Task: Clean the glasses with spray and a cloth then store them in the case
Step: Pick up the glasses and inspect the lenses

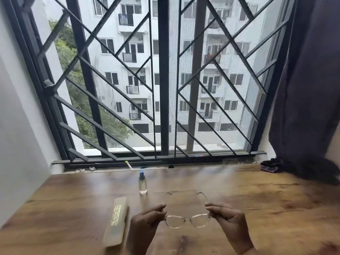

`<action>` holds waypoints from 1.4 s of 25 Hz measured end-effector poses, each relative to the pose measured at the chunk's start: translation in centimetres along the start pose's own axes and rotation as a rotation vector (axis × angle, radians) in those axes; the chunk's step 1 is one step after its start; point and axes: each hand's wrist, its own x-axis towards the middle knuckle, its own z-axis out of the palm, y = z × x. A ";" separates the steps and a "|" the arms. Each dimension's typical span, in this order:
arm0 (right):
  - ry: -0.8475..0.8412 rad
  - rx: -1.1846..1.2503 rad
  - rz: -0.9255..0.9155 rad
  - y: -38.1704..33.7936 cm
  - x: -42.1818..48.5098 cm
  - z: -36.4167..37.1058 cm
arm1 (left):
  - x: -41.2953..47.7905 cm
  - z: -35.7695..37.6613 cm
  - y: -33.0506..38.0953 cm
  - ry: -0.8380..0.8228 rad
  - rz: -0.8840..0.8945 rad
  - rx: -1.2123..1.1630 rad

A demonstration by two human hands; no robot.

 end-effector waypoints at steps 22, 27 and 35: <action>-0.148 -0.202 0.107 2.5 -5.3 0.2 | -6.1 1.5 -2.9 -0.158 -0.062 0.080; -0.157 -0.211 0.146 2.6 -5.7 0.2 | -6.8 1.4 -3.4 -0.219 -0.076 0.111; -0.176 -0.223 0.148 2.3 -6.2 0.1 | -7.4 1.3 -3.3 -0.232 -0.053 0.129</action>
